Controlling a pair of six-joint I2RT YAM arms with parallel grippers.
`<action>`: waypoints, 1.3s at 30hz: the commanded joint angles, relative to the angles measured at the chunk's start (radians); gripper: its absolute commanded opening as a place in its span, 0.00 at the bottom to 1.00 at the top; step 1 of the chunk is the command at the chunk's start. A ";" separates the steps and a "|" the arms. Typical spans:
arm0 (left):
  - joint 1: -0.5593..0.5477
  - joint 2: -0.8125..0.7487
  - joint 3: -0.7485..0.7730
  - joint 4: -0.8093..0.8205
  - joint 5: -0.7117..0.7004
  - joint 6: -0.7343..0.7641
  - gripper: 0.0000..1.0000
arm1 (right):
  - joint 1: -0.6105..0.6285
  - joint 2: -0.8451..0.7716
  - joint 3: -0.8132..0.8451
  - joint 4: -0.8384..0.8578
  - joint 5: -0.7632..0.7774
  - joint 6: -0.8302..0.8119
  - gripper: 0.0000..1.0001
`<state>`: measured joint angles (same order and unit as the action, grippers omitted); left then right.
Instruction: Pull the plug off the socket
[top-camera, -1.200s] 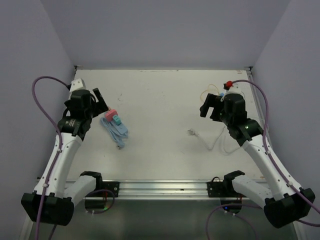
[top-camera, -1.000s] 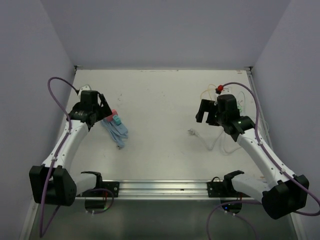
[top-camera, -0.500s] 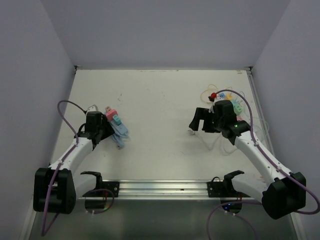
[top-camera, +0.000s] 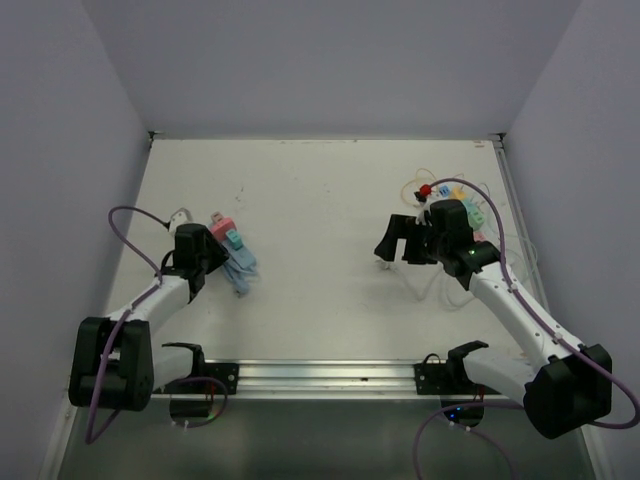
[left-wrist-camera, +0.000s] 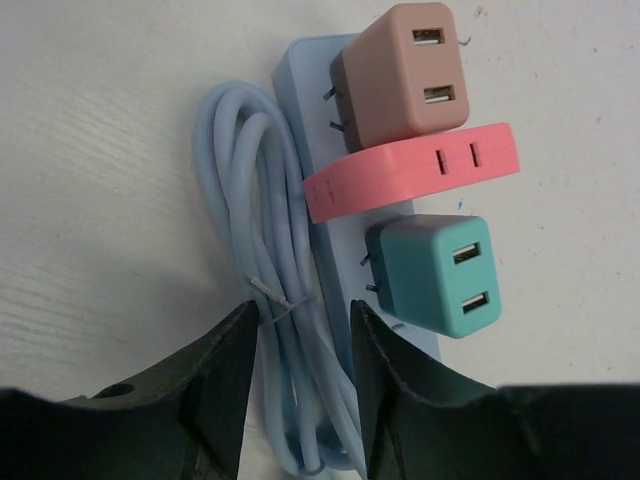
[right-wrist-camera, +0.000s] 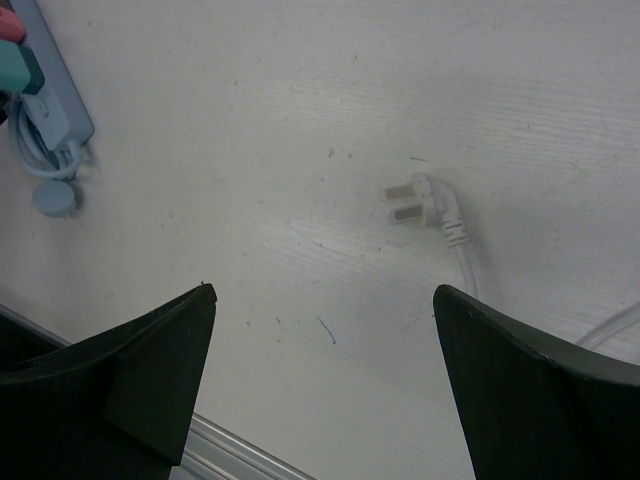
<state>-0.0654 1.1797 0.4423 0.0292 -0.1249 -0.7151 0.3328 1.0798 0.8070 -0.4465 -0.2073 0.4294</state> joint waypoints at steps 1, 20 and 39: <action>0.007 0.047 -0.016 0.112 -0.002 0.003 0.44 | -0.001 -0.015 -0.008 0.032 -0.044 -0.003 0.94; -0.430 0.362 0.095 0.264 0.146 -0.049 0.18 | 0.060 0.008 0.009 0.084 -0.027 -0.001 0.90; -0.677 0.160 0.099 0.181 0.030 -0.190 0.70 | 0.403 0.337 0.311 -0.021 0.453 0.147 0.86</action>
<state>-0.7403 1.4170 0.5545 0.2283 -0.0620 -0.8799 0.6930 1.3838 1.0428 -0.4137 0.1181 0.5255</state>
